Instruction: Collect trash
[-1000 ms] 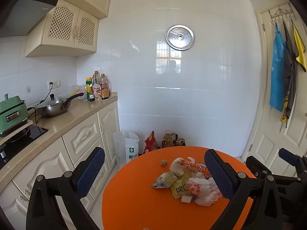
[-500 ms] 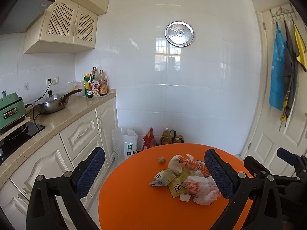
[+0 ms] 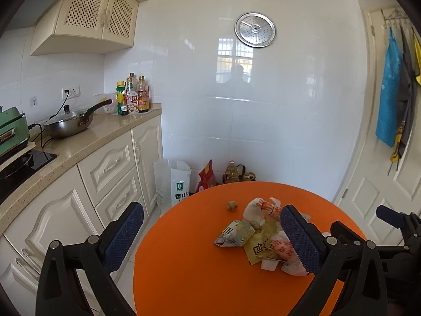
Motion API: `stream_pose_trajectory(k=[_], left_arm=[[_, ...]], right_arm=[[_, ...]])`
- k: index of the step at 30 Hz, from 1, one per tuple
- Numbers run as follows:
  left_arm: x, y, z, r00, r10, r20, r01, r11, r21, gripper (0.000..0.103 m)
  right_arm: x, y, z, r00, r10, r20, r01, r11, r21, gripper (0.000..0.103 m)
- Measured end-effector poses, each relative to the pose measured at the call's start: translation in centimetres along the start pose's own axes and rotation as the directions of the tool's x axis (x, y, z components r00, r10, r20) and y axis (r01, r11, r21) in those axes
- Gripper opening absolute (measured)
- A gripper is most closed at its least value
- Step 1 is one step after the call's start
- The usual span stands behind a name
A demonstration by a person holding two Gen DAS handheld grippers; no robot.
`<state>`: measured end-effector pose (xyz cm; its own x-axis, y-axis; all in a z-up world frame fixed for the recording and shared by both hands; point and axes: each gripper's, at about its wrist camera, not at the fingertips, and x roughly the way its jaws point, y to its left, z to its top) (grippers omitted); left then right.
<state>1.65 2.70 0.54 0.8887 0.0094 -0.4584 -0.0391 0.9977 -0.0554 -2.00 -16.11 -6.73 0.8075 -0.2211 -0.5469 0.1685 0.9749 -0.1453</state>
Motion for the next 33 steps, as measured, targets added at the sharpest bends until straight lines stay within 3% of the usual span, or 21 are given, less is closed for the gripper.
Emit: stream_pose_trajectory(k=[10,17,19,24,33], left_arm=[[6.2,0.7,-1.1,0.989,0.002,-0.145,-0.006,1.0,-0.026,0.102],[10.0,0.2,-1.4,0.976,0.007,-0.219,-0.014,0.999,-0.03,0.102],[10.7,-0.2,-1.5,0.974,0.008,-0.227,-0.014,1.0,-0.023,0.102],[12.2,-0.8,-1.6,0.97,0.011,-0.241,-0.012,1.0,-0.006,0.102],[12.5,-3.2,-3.8,0.968,-0.014,-0.251,0.025,0.999,0.04,0.102]], right_arm=[[7.2,1.9,-1.9,0.986,0.01,-0.164,-0.022,0.997,-0.071,0.1],[11.8,2.8,-3.7,0.962,0.036,-0.272,-0.069,0.991,-0.113,0.091],[12.7,3.0,-4.3,0.954,0.041,-0.298,-0.081,0.989,-0.124,0.08],[12.3,1.3,-4.6,0.955,0.129,-0.266,-0.147,0.988,-0.049,0.071],[9.3,-3.3,-5.2,0.949,0.237,-0.207,-0.219,0.97,0.105,0.069]])
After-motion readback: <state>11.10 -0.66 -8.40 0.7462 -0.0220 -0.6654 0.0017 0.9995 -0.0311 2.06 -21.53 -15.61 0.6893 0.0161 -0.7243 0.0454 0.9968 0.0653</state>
